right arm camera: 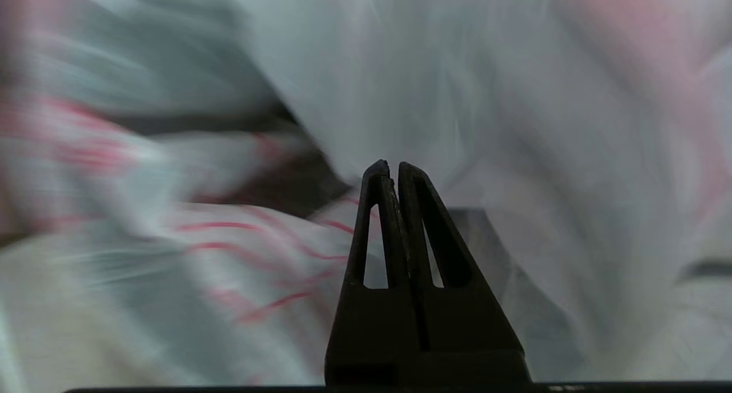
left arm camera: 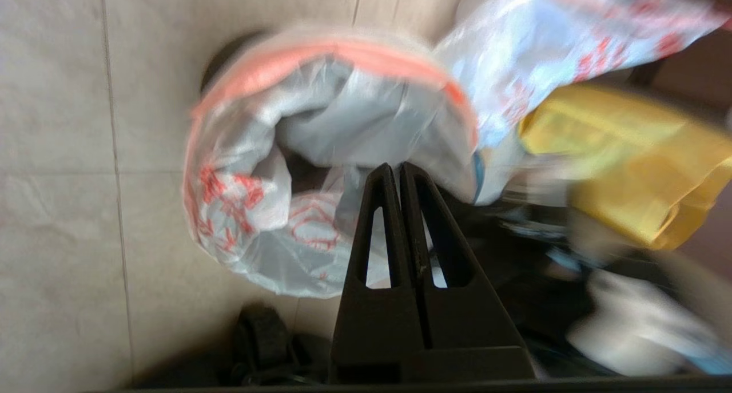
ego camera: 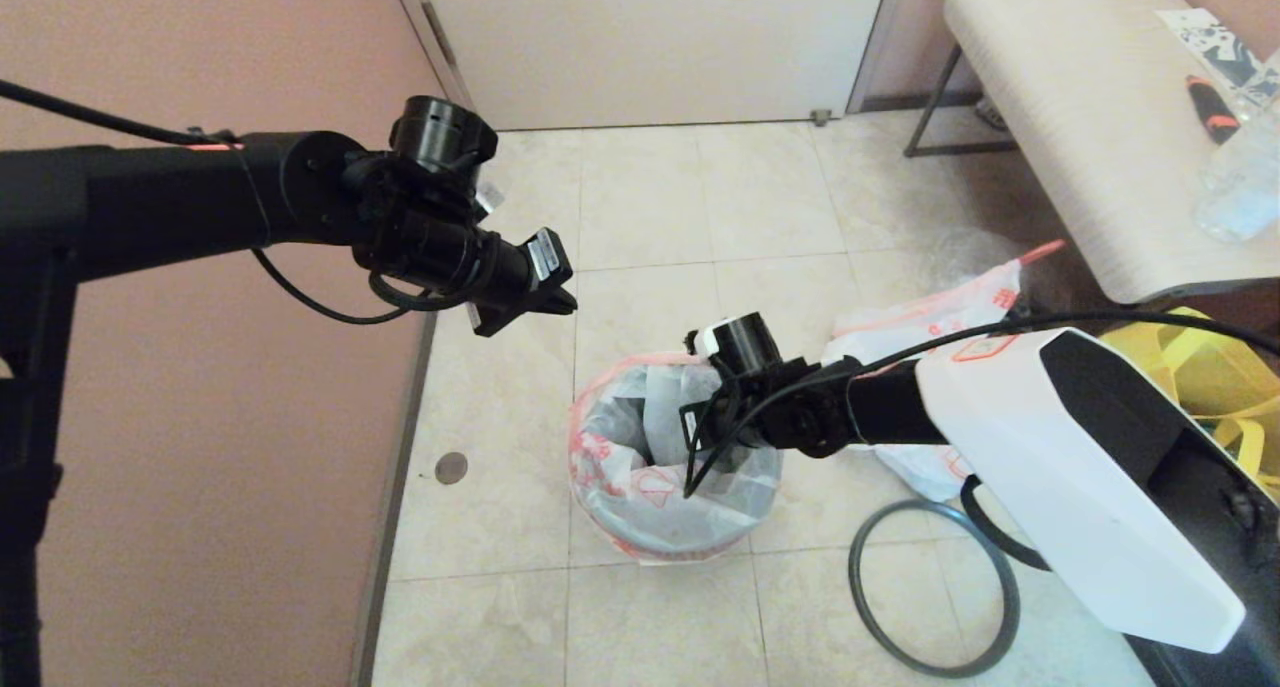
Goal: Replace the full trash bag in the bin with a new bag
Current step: Put the new garbage bag on the trash can
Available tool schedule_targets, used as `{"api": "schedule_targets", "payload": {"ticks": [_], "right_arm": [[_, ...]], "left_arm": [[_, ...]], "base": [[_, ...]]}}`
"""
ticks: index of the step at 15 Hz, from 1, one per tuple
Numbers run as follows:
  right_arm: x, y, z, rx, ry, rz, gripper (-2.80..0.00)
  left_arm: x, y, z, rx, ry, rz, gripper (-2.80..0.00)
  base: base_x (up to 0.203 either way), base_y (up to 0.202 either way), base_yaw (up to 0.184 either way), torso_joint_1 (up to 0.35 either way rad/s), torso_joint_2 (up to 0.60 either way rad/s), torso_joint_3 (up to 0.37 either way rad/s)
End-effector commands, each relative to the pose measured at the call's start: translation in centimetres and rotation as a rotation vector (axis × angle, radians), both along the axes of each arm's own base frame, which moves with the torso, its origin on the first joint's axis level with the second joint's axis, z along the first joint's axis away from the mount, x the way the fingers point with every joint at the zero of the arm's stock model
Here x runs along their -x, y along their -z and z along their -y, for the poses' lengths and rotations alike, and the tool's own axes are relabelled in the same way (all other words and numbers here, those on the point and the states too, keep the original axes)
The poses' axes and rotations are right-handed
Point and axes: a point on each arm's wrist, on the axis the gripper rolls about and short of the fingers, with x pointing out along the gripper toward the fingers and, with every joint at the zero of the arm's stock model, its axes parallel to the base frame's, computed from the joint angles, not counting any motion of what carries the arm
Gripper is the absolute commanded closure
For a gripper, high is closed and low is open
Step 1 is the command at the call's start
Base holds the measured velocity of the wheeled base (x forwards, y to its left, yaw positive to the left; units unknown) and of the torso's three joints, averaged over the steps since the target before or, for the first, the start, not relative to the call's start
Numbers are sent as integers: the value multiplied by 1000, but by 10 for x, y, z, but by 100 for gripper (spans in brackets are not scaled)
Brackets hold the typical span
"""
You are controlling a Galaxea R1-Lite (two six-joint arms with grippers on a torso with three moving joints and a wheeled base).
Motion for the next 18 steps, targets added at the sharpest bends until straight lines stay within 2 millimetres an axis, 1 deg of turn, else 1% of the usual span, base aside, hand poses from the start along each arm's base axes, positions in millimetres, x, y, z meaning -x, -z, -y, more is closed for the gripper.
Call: {"api": "schedule_targets", "payload": {"ticks": [1, 2, 4, 5, 6, 8, 10, 13, 14, 15, 16, 18], "right_arm": [[-10, 48, -6, 78, 29, -39, 0], [-15, 67, -6, 135, 40, -28, 0], [-29, 111, -4, 204, 27, 35, 0], [-34, 125, -2, 241, 4, 72, 0], [-36, 132, -2, 283, -25, 103, 0], [-35, 132, -4, 297, -37, 111, 0], [-35, 124, -5, 306, -47, 129, 0], [-30, 121, -13, 305, -64, 136, 0], [-26, 110, -18, 286, -65, 151, 0], [-23, 93, -22, 250, -54, 169, 0], [-18, 70, -25, 192, -35, 183, 0], [1, 18, -23, 109, -12, 162, 0]], "left_arm": [[8, -13, -6, 13, -11, 29, 0], [10, -17, -8, 17, -15, 37, 0], [11, -20, -11, 25, -27, 44, 0], [11, -21, -12, 27, -31, 47, 0], [11, -21, -13, 28, -34, 49, 0], [11, -22, -13, 29, -33, 52, 0], [12, -24, -14, 30, -34, 57, 0], [14, -26, -14, 32, -33, 61, 0], [15, -27, -13, 33, -30, 62, 0], [16, -28, -13, 35, -30, 64, 0], [18, -30, -13, 37, -27, 69, 0], [26, -38, -10, 43, -12, 89, 0]], "base": [[0, 0, 0, 0, 0, 0], [0, 0, 0, 0, 0, 0], [0, 0, 0, 0, 0, 0], [0, 0, 0, 0, 0, 0], [0, 0, 0, 0, 0, 0], [0, 0, 0, 0, 0, 0], [0, 0, 0, 0, 0, 0], [0, 0, 0, 0, 0, 0], [0, 0, 0, 0, 0, 0], [0, 0, 0, 0, 0, 0], [0, 0, 0, 0, 0, 0], [0, 0, 0, 0, 0, 0]]}}
